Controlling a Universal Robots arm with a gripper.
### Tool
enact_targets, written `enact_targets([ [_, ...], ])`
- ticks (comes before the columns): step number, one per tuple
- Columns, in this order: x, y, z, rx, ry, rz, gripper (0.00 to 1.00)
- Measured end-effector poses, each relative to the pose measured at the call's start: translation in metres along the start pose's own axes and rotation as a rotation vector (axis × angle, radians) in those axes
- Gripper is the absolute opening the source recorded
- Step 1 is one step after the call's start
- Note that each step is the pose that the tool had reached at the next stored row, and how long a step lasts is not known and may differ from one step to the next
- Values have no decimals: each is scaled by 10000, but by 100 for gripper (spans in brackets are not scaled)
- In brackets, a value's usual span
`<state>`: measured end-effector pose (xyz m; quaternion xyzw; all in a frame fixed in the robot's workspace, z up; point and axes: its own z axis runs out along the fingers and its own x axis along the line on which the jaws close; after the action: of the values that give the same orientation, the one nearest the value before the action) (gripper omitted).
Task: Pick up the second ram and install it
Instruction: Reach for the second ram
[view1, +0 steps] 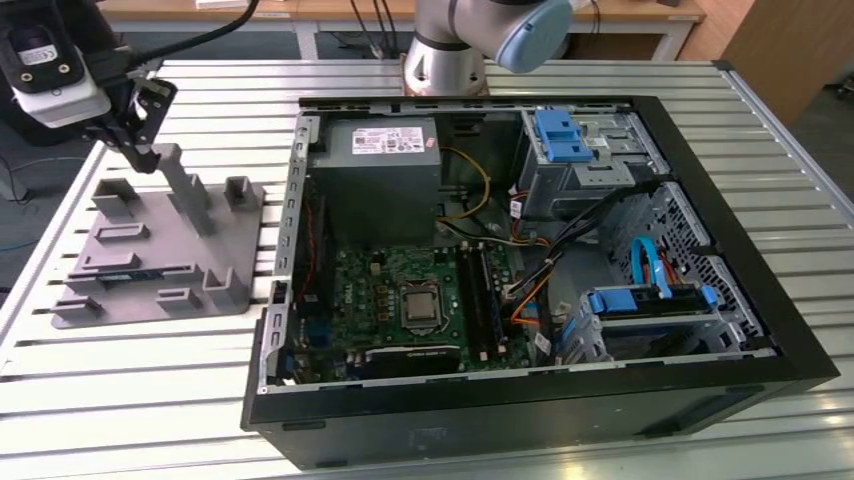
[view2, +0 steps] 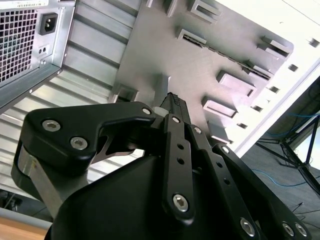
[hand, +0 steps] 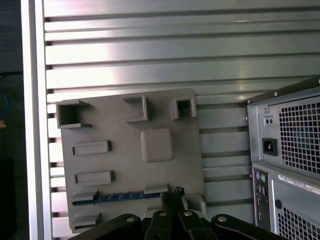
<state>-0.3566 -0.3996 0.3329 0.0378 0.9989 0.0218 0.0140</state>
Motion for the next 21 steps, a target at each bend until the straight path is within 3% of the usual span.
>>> enact_targets([
  [8,30,-10,88,0,1,1,10],
  [14,163,-35,178,1,1,1,10],
  [16,176,-42,209,-1,16,0,10],
  [17,176,-46,218,6,83,2,10],
  [21,177,-55,226,61,754,29,10],
])
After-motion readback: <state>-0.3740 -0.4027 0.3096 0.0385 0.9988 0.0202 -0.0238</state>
